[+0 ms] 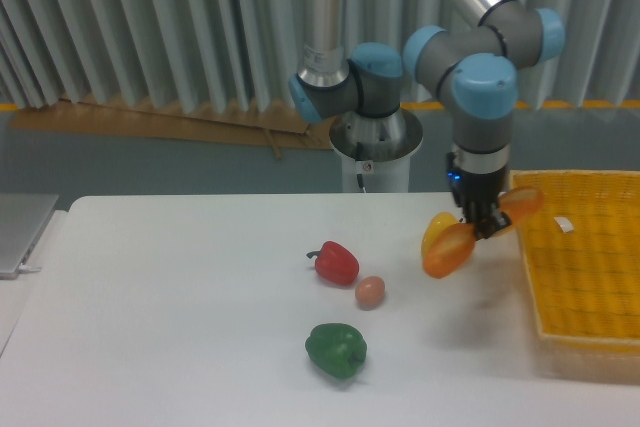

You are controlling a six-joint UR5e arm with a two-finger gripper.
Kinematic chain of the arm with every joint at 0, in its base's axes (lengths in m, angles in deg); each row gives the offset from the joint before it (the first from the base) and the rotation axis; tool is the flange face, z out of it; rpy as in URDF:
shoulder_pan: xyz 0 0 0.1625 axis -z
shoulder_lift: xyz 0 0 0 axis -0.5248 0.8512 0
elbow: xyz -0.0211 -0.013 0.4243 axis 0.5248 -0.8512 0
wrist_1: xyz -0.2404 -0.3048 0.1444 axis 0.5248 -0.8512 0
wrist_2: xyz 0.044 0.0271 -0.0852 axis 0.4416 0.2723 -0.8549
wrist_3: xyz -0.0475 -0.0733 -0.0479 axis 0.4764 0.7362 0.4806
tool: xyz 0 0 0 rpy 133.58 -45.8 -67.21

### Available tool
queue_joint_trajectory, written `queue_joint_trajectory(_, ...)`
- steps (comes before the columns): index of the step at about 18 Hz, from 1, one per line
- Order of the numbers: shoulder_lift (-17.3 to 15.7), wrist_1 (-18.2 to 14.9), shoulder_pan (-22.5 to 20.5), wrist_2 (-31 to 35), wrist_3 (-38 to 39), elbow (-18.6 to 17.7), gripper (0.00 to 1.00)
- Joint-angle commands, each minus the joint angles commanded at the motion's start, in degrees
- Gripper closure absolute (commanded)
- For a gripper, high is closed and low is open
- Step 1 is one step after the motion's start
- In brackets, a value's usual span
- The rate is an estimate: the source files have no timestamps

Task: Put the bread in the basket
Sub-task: 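Carry the held bread loaf up and over to the orange basket, then lower the bread loaf into the basket and open the gripper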

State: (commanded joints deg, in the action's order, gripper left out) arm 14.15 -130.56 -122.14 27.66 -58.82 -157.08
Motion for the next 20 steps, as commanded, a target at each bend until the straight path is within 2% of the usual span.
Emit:
queue_joint_trajectory(4,0.44,0.26,-5.36,-0.35,-13.88,-0.09,0.78)
queue_joint_trajectory(8,1.14,0.35,-9.67,-1.58,-22.68,0.79,0.78)
queue_joint_trajectory(12,2.54,3.07,-13.89,-1.58,-27.26,0.97,0.77)
queue_joint_trajectory(20,5.36,5.45,-16.62,-3.25,-31.93,1.67,0.77)
